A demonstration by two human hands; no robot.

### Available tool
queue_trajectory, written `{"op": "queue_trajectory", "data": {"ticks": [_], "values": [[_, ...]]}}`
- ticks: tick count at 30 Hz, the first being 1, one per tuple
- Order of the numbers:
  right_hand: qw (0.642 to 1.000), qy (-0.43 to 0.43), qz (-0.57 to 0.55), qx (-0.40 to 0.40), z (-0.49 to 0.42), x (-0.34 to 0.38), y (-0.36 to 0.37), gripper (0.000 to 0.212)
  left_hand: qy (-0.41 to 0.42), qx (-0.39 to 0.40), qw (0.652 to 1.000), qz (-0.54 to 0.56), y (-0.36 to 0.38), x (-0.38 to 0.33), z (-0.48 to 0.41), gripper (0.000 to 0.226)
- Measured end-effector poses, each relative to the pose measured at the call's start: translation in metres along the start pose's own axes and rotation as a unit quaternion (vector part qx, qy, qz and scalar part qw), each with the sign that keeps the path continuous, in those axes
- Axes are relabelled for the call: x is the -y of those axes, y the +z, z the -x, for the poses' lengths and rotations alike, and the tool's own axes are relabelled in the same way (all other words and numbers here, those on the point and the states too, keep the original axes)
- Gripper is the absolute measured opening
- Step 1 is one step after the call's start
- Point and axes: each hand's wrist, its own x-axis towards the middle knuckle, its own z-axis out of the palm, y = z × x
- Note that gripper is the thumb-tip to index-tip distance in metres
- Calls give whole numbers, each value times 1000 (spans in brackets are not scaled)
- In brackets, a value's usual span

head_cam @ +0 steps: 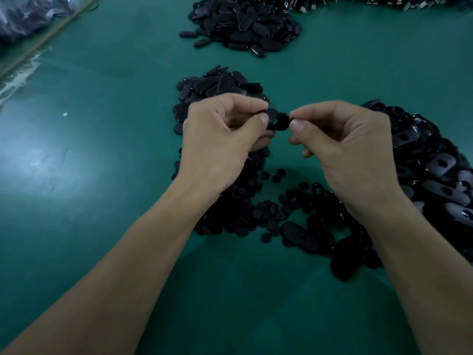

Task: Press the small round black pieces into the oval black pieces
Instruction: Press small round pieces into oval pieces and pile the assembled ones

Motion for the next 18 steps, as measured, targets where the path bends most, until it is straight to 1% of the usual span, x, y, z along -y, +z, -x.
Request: {"op": "queue_trajectory", "data": {"ticks": [2,5,14,18], "values": [[1000,-4,21,-11,0,0,2,18,9,7,1000,-5,2,1,1,12],[1000,1,14,-20,1,1,2,17,20,20,1000,-11,5,2,3,14],[997,12,70,-4,4,2,4,20,36,32,998,-40,9,5,5,14],[997,16,76,-13,3,2,5,22,46,31,997,-50,8,4,4,14]]}}
